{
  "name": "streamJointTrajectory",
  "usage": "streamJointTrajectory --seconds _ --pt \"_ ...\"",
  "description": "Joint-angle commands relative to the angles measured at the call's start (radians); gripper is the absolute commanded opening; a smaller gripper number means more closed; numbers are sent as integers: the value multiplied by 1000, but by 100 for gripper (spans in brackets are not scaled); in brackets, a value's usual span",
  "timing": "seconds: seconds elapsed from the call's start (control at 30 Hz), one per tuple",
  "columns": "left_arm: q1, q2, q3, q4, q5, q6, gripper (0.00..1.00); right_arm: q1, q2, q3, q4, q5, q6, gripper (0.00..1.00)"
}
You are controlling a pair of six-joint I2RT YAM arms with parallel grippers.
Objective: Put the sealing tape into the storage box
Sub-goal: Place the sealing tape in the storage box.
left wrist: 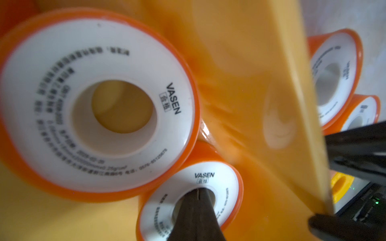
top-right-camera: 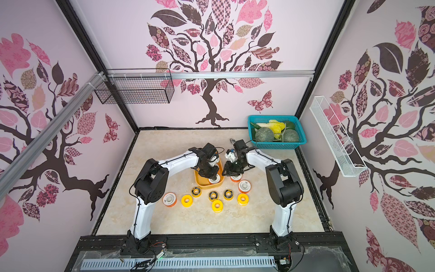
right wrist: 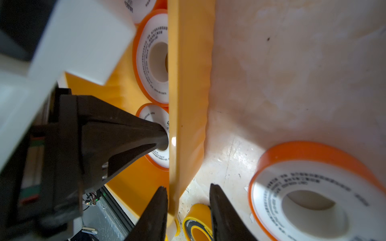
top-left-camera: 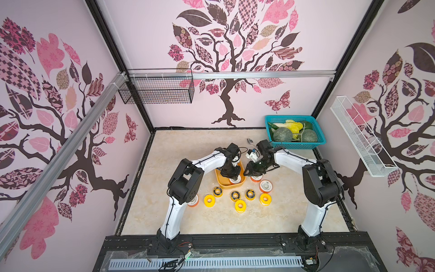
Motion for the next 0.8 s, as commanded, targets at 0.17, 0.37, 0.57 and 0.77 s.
streamJointTrajectory --seconds 0.17,0.37,0.57,0.77 --pt "-4 21 20 34 22 -21 13 2 8 23 -11 -6 -8 38" --pt "-4 -49 33 17 4 -14 31 3 4 24 -10 12 -5 38" --pt "28 -161 16 41 -42 -31 61 2 -1 30 -12 17 -4 38" --pt "121 -234 -63 71 -101 -56 62 3 -7 33 -11 23 -4 38"
